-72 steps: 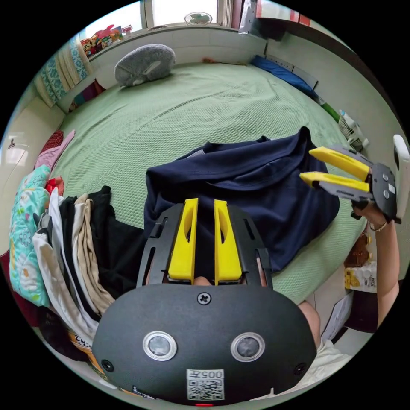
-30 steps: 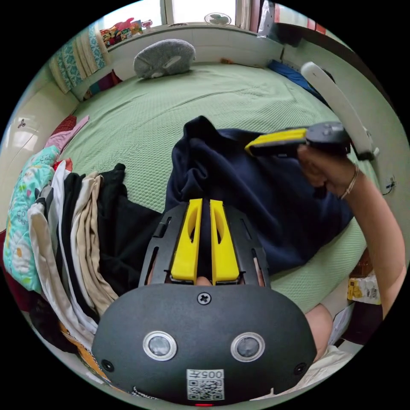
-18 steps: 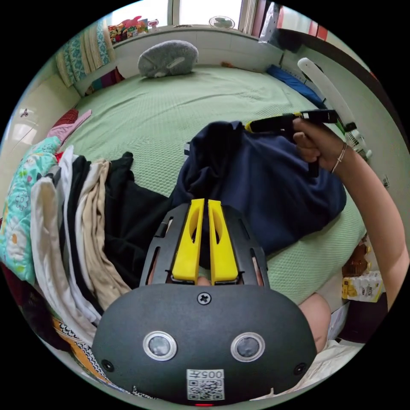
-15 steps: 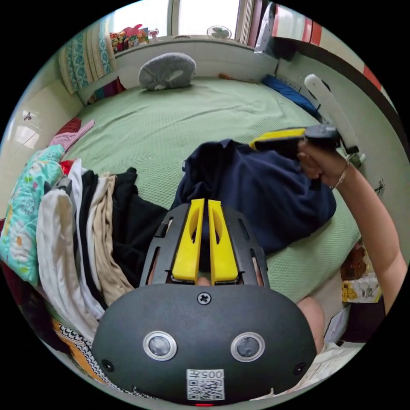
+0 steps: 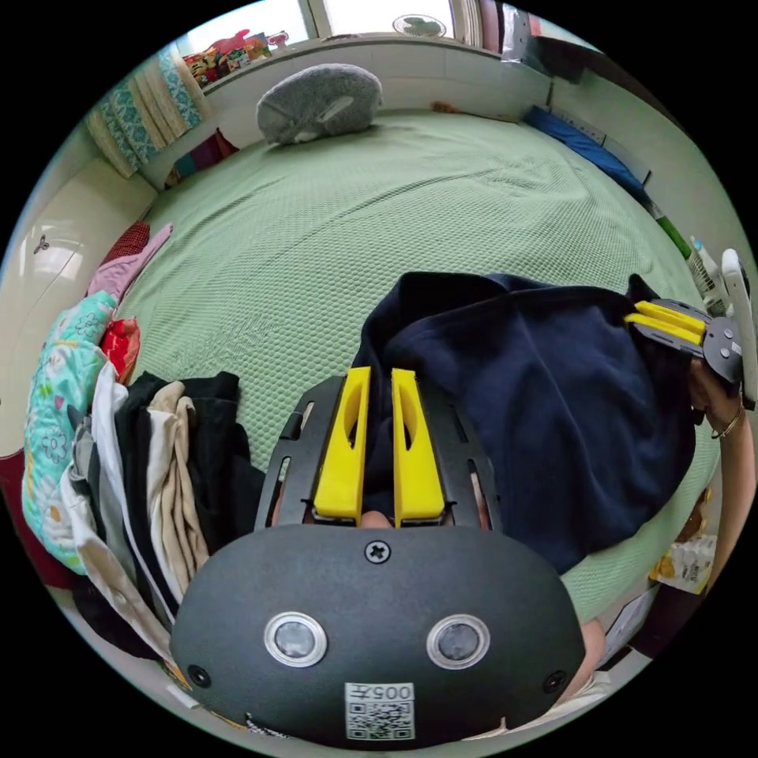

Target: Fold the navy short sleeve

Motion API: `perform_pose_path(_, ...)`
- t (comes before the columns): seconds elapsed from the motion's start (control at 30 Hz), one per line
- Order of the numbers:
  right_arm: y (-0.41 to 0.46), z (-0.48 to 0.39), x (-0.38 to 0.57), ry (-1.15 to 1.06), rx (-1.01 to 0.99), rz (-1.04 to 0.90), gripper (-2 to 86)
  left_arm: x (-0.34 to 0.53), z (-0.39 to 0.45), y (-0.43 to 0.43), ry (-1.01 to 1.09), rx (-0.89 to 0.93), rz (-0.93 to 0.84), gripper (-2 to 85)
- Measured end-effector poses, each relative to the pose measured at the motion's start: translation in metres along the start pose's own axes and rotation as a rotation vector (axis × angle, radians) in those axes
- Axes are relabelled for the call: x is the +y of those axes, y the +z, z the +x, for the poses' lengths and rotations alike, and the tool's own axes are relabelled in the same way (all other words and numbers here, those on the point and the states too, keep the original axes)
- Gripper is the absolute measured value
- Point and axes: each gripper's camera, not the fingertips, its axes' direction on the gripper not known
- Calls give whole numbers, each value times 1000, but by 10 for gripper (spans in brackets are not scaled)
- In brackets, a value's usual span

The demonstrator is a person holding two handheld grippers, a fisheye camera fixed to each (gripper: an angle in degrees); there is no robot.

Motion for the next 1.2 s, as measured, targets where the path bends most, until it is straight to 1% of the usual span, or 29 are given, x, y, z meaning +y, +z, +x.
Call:
perform_pose_path(0.07,-3,8,0,4,-22,8,-9,3,-8,-3,-29,-23,17,44)
perform_pose_path(0.1,-6,17,0,26,-36,22,-13,5,-16,-4,-50,-10,29,26)
perform_pose_path(0.17,-8,32,0,67,-64,42,-14,8,-29,-1,-93,41,25,18)
perform_pose_path(0.27,6,50,2,107,-94,10,-15,13,-39,15,-109,32,-21,12)
perform_pose_path(0.37,27,61,7,147,-128,-58,-13,17,-41,19,-110,39,-17,10)
perform_pose_path(0.47,17,76,15,124,-194,-53,-8,23,-52,10,-138,106,-8,13)
perform_pose_path(0.53,-1,91,26,119,-224,8,7,28,-60,-2,-150,148,14,18)
perform_pose_path(0.6,-31,117,46,144,-343,97,25,39,-70,-23,-159,195,44,25)
perform_pose_path(0.67,-56,133,66,130,-409,160,47,51,-72,-42,-167,194,80,26)
perform_pose_path(0.73,-78,143,91,116,-395,209,65,64,-66,-57,-113,205,92,23)
perform_pose_path(0.8,-89,149,120,87,-346,153,77,83,-57,-69,-77,214,79,30)
perform_pose_path(0.87,-94,151,147,85,-331,146,86,102,-46,-72,-46,251,66,39)
perform_pose_path(1.0,-89,140,220,97,-282,126,94,156,-16,-67,6,250,25,62)
perform_pose_path(1.13,-69,134,262,138,-269,76,104,182,-5,-46,-41,286,-24,103)
perform_pose_path(1.2,-57,139,273,179,-335,68,100,183,1,-37,-62,305,-23,107)
